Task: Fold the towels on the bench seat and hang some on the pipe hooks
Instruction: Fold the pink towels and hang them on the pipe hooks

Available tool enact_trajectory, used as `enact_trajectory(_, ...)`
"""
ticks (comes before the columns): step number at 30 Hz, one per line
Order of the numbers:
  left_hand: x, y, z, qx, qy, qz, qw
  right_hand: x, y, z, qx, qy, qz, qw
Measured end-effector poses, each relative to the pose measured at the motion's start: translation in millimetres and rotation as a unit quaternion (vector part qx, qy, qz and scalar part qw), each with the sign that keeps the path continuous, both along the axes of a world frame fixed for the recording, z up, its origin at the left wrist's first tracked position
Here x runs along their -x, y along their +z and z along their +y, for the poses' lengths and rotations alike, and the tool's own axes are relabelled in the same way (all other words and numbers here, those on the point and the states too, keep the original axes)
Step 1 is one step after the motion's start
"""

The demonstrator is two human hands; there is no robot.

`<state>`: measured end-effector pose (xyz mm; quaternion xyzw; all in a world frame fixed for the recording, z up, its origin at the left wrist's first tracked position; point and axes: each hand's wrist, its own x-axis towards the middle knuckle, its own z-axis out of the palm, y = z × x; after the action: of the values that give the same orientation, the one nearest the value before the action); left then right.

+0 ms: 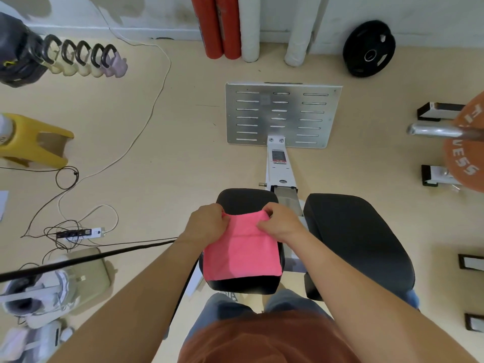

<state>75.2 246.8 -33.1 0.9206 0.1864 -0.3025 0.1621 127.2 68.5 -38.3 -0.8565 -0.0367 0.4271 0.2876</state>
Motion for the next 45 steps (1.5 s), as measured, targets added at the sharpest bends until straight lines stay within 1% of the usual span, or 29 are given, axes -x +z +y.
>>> enact_trajectory(2, 4.9, -1.0, -3.3, -0.016, -0.003, -0.011, 1.0, -1.6, -0.1, 1.4, -0.014, -0.003, -0.001, 1.0)
enact_trajectory(3, 7.7, 0.2, -6.5, -0.039, -0.013, -0.023, 0.999, -3.0, 1.1, 2.2, -0.019, -0.004, 0.006, 1.0)
enact_trajectory(5, 12.6, 2.6, -12.7, -0.101, -0.089, -0.055, 0.989, -5.7, 5.9, 3.0, -0.038, -0.017, 0.021, 0.999)
enact_trajectory(6, 13.6, 4.7, -13.9, -0.117, -0.129, -0.072, 0.982, -6.4, 9.9, 3.7, -0.054, -0.031, 0.02, 0.998)
enact_trajectory(7, 13.5, 8.6, -14.0, -0.101, -0.153, -0.093, 0.979, -6.6, 16.4, 4.6, -0.076, -0.044, 0.011, 0.996)
enact_trajectory(8, 12.6, 14.3, -12.8, -0.051, -0.15, -0.11, 0.981, -6.3, 23.9, 5.7, -0.104, -0.054, -0.001, 0.993)
enact_trajectory(9, 10.9, 22.6, -10.7, 0.042, -0.107, -0.114, 0.987, -5.4, 33.0, 6.7, -0.136, -0.061, -0.013, 0.989)
enact_trajectory(10, 8.8, 34.6, -9.0, 0.158, -0.035, -0.106, 0.981, -4.1, 43.7, 7.8, -0.167, -0.065, -0.029, 0.983)
enact_trajectory(11, 8.0, 48.1, -7.7, 0.258, 0.033, -0.101, 0.96, -2.5, 56.4, 8.7, -0.191, -0.065, -0.046, 0.978)
enact_trajectory(12, 9.2, 62.1, -6.9, 0.322, 0.074, -0.114, 0.937, -0.4, 69.7, 9.5, -0.211, -0.066, -0.061, 0.973)
enact_trajectory(13, 12.3, 76.8, -6.3, 0.354, 0.09, -0.143, 0.92, 2.3, 83.4, 10.2, -0.228, -0.066, -0.076, 0.968)
enact_trajectory(15, 21.0, 103.5, -3.0, 0.386, 0.092, -0.215, 0.892, 8.4, 111.0, 11.5, -0.247, -0.056, -0.113, 0.961)
enact_trajectory(17, 30.3, 127.8, 0.6, 0.387, 0.079, -0.272, 0.878, 16.7, 137.5, 12.6, -0.255, -0.039, -0.15, 0.954)
enact_trajectory(19, 39.3, 148.2, 5.2, 0.365, 0.055, -0.308, 0.877, 27.0, 164.6, 15.5, -0.264, -0.021, -0.184, 0.947)
enact_trajectory(22, 54.5, 179.2, 14.6, 0.372, 0.03, -0.334, 0.865, 46.3, 203.8, 22.3, -0.271, 0.014, -0.247, 0.93)
enact_trajectory(24, 65.3, 202.2, 23.0, 0.393, 0.032, -0.35, 0.85, 61.7, 227.0, 26.8, -0.289, 0.012, -0.269, 0.919)
enact_trajectory(27, 84.1, 237.4, 34.1, 0.444, 0.057, -0.376, 0.811, 85.6, 258.6, 31.4, -0.33, -0.009, -0.258, 0.908)
enact_trajectory(30, 103.5, 265.5, 37.6, 0.453, 0.088, -0.389, 0.797, 103.6, 280.0, 31.3, -0.35, -0.004, -0.252, 0.902)
enact_trajectory(32, 115.5, 281.7, 39.9, 0.473, 0.124, -0.401, 0.774, 112.7, 290.1, 27.7, -0.358, 0.021, -0.214, 0.909)
enact_trajectory(34, 125.1, 296.2, 44.0, 0.485, 0.166, -0.425, 0.746, 120.4, 298.0, 22.2, -0.333, 0.076, -0.194, 0.919)
enact_trajectory(35, 129.4, 301.8, 46.1, 0.482, 0.186, -0.437, 0.736, 123.5, 302.9, 19.0, -0.316, 0.097, -0.195, 0.923)
enact_trajectory(37, 137.0, 306.6, 50.2, 0.462, 0.217, -0.46, 0.727, 126.2, 309.2, 10.4, -0.296, 0.118, -0.213, 0.924)
enact_trajectory(39, 145.6, 304.8, 50.9, 0.444, 0.245, -0.476, 0.719, 130.5, 315.5, 0.3, -0.285, 0.114, -0.238, 0.922)
enact_trajectory(41, 155.9, 298.3, 48.0, 0.45, 0.27, -0.486, 0.699, 138.2, 322.2, -9.9, -0.285, 0.095, -0.266, 0.916)
enact_trajectory(43, 164.1, 288.4, 43.1, 0.469, 0.291, -0.479, 0.682, 149.2, 327.0, -18.9, -0.273, 0.081, -0.302, 0.91)
enact_trajectory(45, 169.5, 282.4, 37.7, 0.5, 0.293, -0.439, 0.687, 163.0, 329.7, -25.2, -0.239, 0.074, -0.339, 0.907)
